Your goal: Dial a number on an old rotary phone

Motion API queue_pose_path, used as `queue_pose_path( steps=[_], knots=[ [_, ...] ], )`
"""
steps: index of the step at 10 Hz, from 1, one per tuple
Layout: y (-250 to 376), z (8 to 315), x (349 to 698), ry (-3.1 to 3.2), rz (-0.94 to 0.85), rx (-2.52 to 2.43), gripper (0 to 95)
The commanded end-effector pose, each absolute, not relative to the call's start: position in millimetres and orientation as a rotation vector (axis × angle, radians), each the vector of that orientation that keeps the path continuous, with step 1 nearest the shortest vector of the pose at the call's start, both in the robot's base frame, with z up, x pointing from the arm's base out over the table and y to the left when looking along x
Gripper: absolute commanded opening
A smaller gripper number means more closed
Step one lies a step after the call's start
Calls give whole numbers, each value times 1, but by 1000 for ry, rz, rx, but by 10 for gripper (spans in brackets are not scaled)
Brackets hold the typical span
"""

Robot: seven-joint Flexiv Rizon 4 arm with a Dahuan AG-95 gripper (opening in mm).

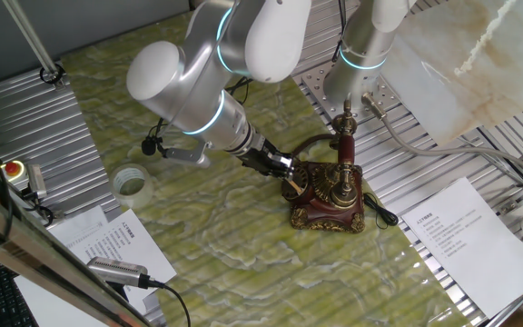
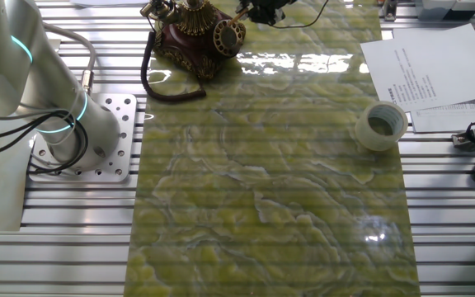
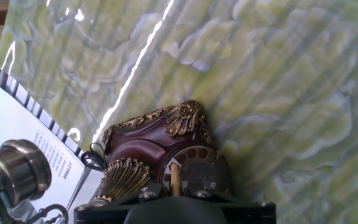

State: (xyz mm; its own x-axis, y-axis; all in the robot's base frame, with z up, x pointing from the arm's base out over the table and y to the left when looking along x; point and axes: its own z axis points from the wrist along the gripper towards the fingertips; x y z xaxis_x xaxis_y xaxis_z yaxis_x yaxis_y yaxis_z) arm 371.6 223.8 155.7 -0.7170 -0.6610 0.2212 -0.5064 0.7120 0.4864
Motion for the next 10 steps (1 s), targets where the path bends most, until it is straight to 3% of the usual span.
queue_pose_path(
  steps=[1,10],
  knots=[
    [224,156,372,-2539,-560,905,0],
    [224,155,372,-2546,-561,895,0]
  ],
)
